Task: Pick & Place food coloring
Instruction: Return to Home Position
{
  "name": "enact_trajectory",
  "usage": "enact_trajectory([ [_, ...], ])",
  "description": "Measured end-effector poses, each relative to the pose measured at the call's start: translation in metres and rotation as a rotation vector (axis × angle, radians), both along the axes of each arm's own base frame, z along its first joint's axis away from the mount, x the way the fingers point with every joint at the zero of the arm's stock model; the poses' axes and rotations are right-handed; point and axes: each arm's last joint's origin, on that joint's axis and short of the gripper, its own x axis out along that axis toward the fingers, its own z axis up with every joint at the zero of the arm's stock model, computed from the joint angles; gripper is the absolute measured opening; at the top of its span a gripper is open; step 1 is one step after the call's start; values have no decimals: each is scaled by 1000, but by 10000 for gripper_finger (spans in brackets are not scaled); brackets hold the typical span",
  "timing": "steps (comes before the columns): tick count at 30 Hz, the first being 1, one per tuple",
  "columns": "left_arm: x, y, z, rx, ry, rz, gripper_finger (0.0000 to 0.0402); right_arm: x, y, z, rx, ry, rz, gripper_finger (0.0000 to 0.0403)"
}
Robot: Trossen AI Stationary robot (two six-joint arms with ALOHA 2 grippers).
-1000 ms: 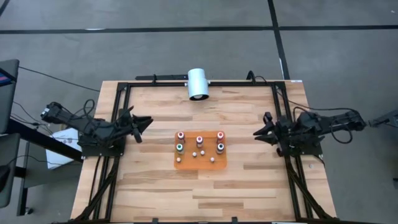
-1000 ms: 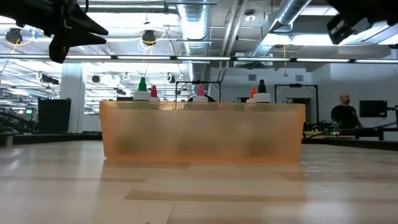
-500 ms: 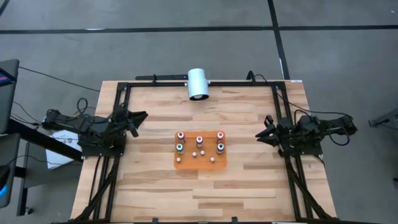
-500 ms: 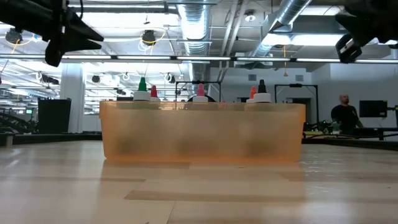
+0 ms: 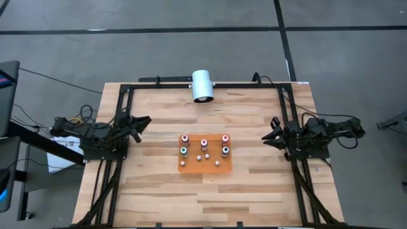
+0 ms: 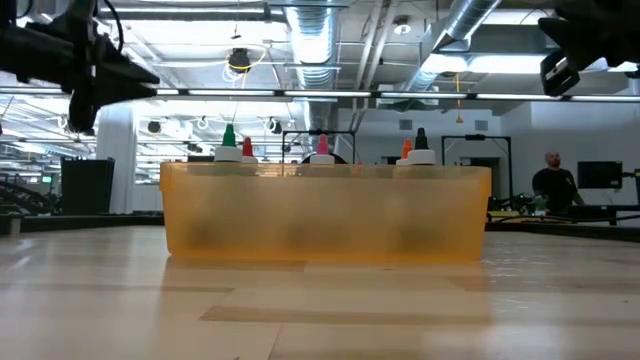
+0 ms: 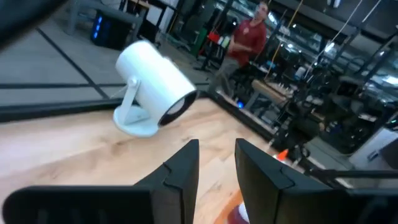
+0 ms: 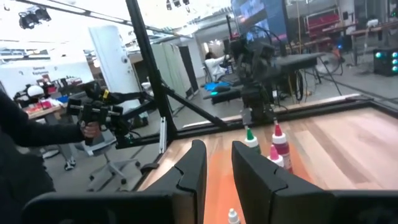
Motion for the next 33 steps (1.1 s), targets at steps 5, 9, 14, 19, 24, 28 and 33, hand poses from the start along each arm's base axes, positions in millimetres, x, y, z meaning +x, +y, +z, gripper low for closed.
enact_trajectory([
  [5,3,-1,-11,-6,19,2,94,0,0,0,-25,-7,0,65],
  [9,3,-1,-13,9,37,8,94,0,1,0,-30,-6,42,65],
  [14,3,-1,-16,39,84,6,94,0,2,-2,-47,13,53,65],
  [19,2,0,-20,79,144,19,94,0,2,-6,-127,35,47,65],
  [24,0,2,-24,95,194,73,94,0,2,-6,-254,6,42,65],
  [28,0,1,-28,101,229,49,94,0,2,-9,-326,19,42,65],
  [33,1,-1,-28,25,190,-16,94,0,2,-11,-335,39,45,65],
])
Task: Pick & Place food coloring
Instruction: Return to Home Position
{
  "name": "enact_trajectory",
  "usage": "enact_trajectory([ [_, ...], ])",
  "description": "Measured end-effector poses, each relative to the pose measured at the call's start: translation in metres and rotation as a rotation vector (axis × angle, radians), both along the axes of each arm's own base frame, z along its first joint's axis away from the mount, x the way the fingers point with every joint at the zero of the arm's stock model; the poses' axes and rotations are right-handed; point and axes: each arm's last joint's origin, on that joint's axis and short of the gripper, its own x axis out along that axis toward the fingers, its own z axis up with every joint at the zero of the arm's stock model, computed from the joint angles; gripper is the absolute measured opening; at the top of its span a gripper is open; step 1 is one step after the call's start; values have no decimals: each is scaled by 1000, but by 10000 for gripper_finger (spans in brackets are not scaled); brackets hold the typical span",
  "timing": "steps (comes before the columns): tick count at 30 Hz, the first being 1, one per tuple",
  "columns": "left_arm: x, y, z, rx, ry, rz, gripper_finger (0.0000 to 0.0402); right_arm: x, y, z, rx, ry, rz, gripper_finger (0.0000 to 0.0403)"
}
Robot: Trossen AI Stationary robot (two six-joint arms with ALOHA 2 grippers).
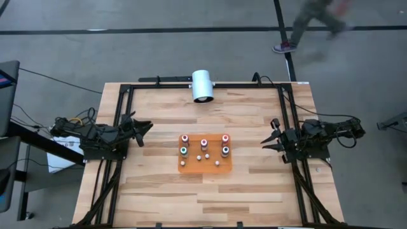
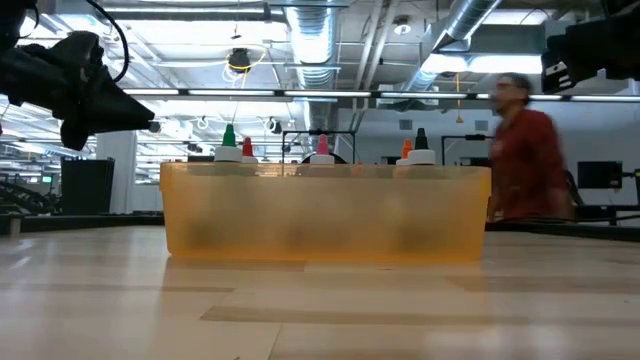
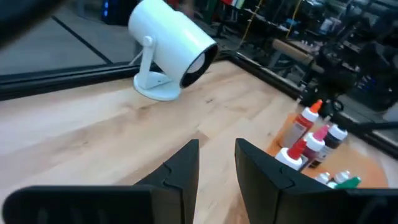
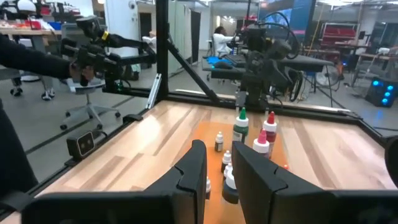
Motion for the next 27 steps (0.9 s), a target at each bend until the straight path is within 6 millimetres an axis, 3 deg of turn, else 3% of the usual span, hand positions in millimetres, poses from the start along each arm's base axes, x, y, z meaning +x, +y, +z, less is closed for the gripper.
enact_trajectory([
  [2,1,-1,0,20,24,-64,94,0,0,0,0,0,0,65],
  [5,3,-8,-1,41,64,-305,94,0,0,-1,-10,4,1,65],
  [10,5,-15,4,32,17,-548,94,0,0,-2,-60,5,4,65],
  [21,10,-16,-2,121,-23,-544,94,-2,3,-6,-59,50,127,65],
  [27,10,-16,-2,169,-11,-551,94,-1,2,-5,50,71,88,65],
])
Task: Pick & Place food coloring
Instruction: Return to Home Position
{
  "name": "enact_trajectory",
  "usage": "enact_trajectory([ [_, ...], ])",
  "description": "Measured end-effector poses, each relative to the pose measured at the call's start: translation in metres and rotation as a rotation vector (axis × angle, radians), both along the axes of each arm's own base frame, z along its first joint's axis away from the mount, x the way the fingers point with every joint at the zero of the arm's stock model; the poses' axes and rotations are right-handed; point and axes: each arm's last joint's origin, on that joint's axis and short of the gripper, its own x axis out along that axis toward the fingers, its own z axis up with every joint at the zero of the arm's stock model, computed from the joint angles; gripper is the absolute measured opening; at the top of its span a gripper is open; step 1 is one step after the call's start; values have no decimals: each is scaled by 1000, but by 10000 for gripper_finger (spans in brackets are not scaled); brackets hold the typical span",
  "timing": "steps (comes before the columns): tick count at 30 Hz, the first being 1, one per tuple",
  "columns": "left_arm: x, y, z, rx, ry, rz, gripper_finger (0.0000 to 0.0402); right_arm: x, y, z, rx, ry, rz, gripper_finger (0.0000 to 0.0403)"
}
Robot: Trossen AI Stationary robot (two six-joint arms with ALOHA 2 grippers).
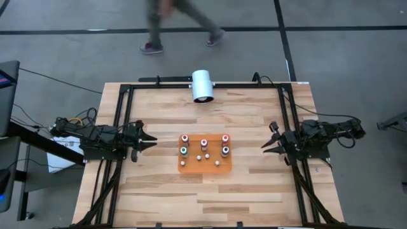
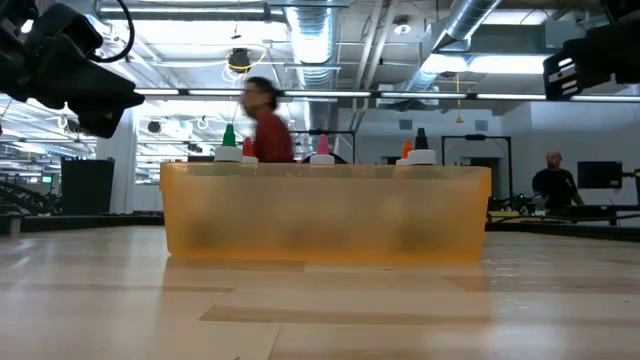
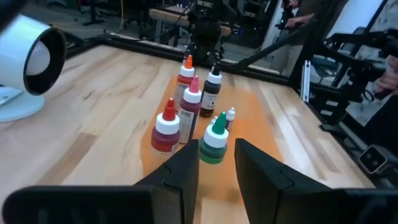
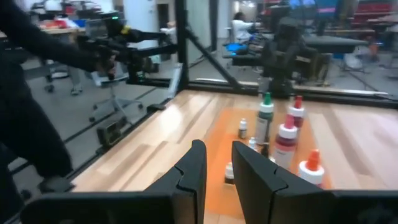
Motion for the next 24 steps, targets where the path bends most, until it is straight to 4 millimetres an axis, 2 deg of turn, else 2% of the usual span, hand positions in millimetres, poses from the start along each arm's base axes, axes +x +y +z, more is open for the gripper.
enact_trajectory([
  [7,0,0,0,19,2,-2,94,2,-8,-1,-18,0,-200,65],
  [24,0,1,-1,-6,4,22,94,3,-9,-1,17,-1,-214,65],
])
